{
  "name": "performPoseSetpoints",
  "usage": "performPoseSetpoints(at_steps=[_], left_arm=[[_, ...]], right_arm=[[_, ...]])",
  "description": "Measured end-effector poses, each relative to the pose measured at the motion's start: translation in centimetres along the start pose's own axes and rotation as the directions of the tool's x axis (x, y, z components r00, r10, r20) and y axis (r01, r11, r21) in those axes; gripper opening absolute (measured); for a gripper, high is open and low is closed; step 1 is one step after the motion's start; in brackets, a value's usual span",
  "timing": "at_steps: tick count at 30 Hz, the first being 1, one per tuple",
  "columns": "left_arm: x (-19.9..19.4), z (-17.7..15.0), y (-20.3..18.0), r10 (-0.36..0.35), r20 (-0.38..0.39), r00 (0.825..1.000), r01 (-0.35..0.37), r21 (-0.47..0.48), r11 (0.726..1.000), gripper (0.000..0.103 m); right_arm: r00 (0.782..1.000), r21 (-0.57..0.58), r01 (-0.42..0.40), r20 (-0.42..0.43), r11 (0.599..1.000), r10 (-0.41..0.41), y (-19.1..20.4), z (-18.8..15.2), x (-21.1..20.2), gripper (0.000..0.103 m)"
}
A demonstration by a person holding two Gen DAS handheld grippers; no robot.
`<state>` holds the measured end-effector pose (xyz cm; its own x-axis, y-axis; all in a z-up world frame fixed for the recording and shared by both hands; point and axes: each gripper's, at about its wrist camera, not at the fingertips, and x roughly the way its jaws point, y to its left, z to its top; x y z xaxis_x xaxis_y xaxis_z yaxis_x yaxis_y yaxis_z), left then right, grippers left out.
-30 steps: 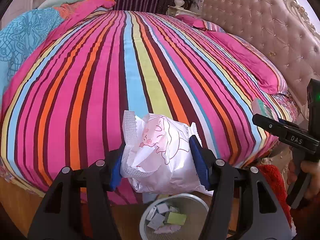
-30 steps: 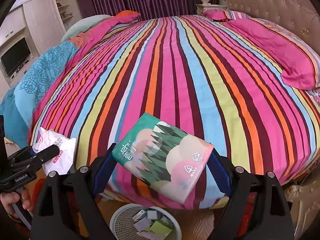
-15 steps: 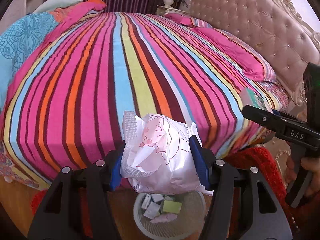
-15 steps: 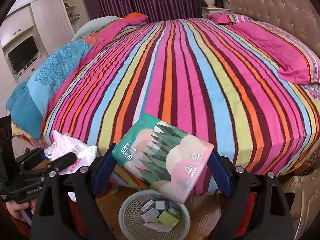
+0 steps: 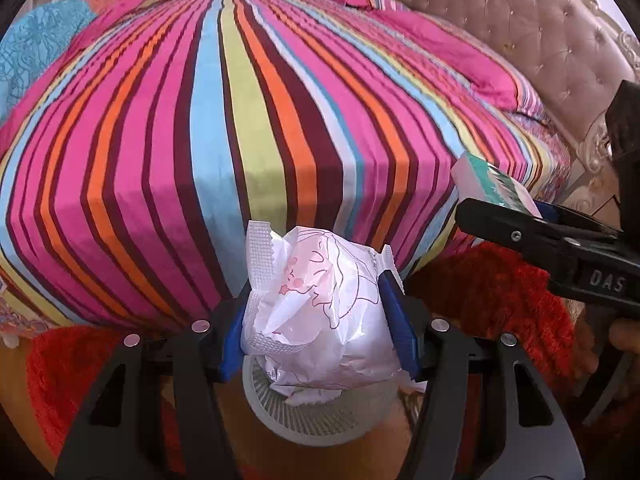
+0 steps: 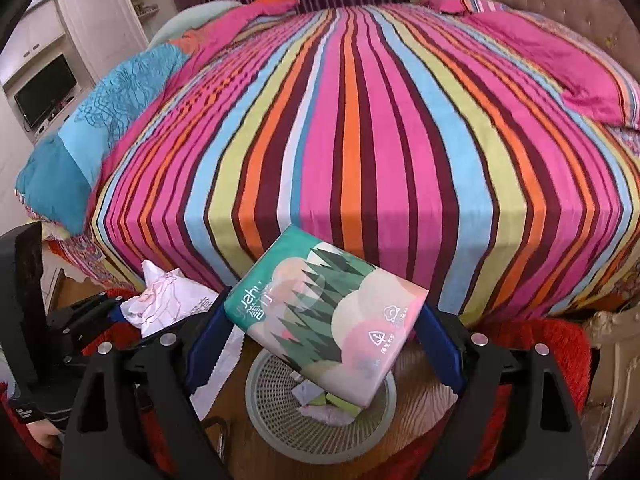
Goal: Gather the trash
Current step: 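Carry the plastic bag and tissue box down over the wastebasket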
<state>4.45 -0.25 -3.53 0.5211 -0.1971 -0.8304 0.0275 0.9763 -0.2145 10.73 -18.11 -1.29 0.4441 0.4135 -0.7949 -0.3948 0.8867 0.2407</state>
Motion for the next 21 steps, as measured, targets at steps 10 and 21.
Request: performPoseSetpoints(at_steps=[10,21], left_arm=[[2.8,-1.5,0.8,0.008,-0.130,0.991,-0.014,-0.043,0.999,0.059],[5.9,-2.9,1.3,-0.003,-0.271,0.962,-0.016,-0.068,0.998,0.059]], right_arm=[[0.981,0.135,-0.047,-0.178,0.990,0.071,-1.7,-3.1,3.5,0.082],[0.917,0.254,-0.060,-0.369,0.965,0.154,-2.9,-5.5,7.3,0.082]])
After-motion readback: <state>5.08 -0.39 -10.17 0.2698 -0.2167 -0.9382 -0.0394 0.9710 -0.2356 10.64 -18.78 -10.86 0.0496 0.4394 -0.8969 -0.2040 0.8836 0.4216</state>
